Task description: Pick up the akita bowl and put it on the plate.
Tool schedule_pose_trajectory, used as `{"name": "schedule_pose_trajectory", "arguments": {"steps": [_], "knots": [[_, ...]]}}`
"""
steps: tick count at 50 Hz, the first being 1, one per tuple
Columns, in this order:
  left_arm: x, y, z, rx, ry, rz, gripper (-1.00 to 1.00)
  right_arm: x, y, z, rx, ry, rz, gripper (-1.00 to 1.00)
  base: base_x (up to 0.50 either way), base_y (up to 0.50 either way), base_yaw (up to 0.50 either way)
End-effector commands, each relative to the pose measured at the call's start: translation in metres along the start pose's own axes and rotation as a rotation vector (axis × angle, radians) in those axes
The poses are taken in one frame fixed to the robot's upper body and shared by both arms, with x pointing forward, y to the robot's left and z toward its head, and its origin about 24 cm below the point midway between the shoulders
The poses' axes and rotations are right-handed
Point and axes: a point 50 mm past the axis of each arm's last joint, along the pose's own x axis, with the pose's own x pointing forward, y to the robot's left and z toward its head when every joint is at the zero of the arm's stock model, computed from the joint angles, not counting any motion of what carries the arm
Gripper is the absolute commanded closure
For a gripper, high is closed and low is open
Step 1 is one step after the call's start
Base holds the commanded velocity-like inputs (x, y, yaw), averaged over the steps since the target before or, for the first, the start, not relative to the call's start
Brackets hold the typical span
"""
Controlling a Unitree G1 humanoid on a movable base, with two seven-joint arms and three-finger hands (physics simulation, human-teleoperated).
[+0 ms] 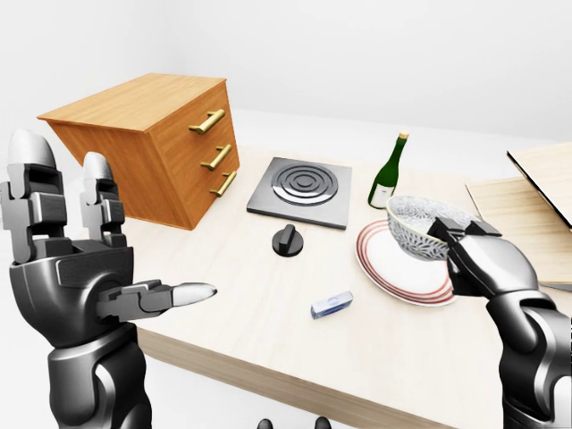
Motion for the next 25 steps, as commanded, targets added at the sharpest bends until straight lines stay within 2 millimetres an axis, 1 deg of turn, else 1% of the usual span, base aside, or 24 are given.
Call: {"name": "schedule_pose_trajectory", "arguments": {"steps": [1, 8, 10, 13, 16, 20, 25], "knots": [[0.000, 0.000, 0.000, 0.000, 0.002, -0.001, -1.00, 0.008, -0.002, -0.008, -0.003, 0.016, -0.044, 1.00, 0.00, 0.00, 0.00], [-0.001, 0.000, -0.001, 0.001, 0.007, -0.002, -1.00, 0.010, 0.004, -0.010, -0.002, 0.026, -0.044, 1.00, 0.00, 0.00, 0.00], [-0.001, 0.000, -0.001, 0.001, 0.005, -0.001, -1.00, 0.013, 0.007, -0.011, -0.002, 0.029, -0.037, 1.00, 0.00, 0.00, 0.00], [0.000, 0.000, -0.001, 0.001, 0.005, -0.001, -1.00, 0.016, 0.007, -0.011, -0.006, 0.025, -0.038, 1.00, 0.00, 0.00, 0.00], [-0.001, 0.000, -0.002, 0.001, 0.010, -0.002, -1.00, 0.017, 0.004, -0.009, -0.010, 0.015, -0.041, 1.00, 0.00, 0.00, 0.00], [-0.001, 0.000, -0.003, 0.002, 0.013, -0.002, -1.00, 0.022, 0.005, -0.005, -0.016, 0.000, -0.040, 1.00, 0.00, 0.00, 0.00], [-0.001, 0.000, -0.003, 0.002, 0.013, -0.003, -1.00, 0.029, 0.001, 0.004, -0.023, -0.030, -0.049, 1.00, 0.00, 0.00, 0.00]]}}
